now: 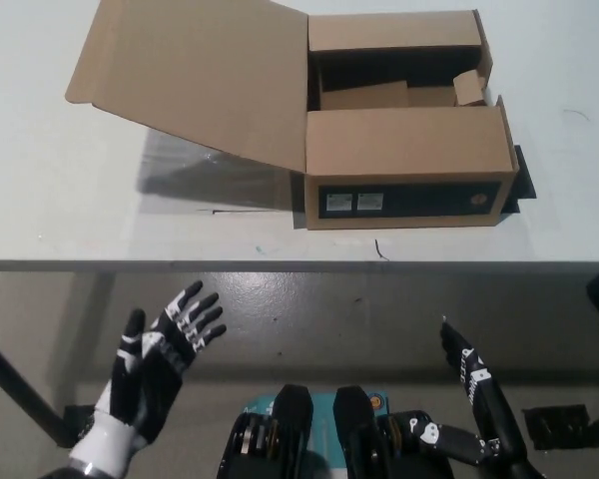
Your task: A small storge box is placed at the center of the table and the robot uses its left hand to push the lid and close it
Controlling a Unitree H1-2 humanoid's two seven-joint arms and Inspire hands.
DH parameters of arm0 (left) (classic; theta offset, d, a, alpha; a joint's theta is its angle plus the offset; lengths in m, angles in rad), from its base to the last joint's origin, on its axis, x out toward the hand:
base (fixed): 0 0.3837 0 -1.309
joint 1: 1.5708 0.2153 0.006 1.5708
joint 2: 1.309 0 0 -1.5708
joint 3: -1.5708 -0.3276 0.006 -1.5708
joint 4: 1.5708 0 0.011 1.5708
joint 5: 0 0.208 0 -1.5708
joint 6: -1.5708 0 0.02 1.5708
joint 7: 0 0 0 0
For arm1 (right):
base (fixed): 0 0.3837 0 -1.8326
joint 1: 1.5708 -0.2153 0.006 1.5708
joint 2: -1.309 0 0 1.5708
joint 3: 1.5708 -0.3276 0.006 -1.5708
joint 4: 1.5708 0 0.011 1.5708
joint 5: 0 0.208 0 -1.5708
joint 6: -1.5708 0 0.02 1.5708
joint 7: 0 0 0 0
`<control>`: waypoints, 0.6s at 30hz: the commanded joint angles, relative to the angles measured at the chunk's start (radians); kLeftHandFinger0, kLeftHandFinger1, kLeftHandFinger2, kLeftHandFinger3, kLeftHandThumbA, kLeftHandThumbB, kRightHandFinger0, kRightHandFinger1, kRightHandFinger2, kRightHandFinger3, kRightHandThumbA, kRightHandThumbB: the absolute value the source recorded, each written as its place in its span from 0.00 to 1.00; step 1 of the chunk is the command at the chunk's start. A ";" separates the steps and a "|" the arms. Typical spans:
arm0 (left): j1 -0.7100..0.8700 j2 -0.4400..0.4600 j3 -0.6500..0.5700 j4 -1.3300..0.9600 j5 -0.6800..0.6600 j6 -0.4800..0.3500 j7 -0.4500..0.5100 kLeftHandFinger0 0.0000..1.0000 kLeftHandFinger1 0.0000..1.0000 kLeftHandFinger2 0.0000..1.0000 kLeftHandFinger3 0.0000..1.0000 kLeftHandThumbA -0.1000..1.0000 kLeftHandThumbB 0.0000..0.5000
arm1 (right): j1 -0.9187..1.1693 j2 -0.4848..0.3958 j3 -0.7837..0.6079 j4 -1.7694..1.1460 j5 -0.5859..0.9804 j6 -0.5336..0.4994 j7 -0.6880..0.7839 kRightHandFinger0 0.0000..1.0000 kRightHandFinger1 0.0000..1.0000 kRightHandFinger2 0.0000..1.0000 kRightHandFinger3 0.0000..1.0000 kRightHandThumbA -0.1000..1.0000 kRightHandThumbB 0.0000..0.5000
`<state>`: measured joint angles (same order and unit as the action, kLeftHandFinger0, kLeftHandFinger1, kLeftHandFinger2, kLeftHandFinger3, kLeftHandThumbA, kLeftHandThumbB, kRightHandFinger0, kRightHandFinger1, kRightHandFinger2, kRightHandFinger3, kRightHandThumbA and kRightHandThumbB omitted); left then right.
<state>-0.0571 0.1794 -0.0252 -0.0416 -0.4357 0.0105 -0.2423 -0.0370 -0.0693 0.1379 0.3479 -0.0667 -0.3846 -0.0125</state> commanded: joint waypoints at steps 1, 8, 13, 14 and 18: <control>-0.180 -0.068 0.178 -0.002 -0.651 0.283 -0.081 1.00 1.00 1.00 1.00 1.00 0.66 | -0.018 -0.010 0.010 -0.020 -0.017 -0.085 -0.006 1.00 1.00 1.00 1.00 1.00 0.81; -0.248 -0.096 0.244 0.101 -0.666 0.320 -0.075 1.00 1.00 1.00 1.00 1.00 0.66 | -0.015 -0.010 0.011 -0.025 -0.016 -0.085 -0.004 1.00 1.00 1.00 1.00 1.00 0.80; -0.289 -0.100 0.275 0.147 -0.654 0.336 -0.087 1.00 1.00 1.00 1.00 1.00 0.67 | -0.021 -0.002 0.009 -0.016 -0.013 -0.085 -0.008 1.00 1.00 1.00 1.00 1.00 0.81; -0.295 -0.102 0.280 0.155 -0.649 0.338 -0.090 1.00 1.00 1.00 1.00 1.00 0.67 | -0.020 0.000 0.008 -0.016 -0.015 -0.085 -0.012 1.00 1.00 1.00 1.00 1.00 0.81; -0.321 -0.109 0.298 0.193 -0.636 0.348 -0.096 1.00 1.00 1.00 1.00 1.00 0.67 | -0.012 0.003 0.010 -0.021 -0.014 -0.085 -0.013 1.00 1.00 1.00 1.00 1.00 0.82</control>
<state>-0.2643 0.0924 0.1845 0.1110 -0.7855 0.2075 -0.2573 -0.0366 -0.0689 0.1380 0.3554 -0.0669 -0.3847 -0.0129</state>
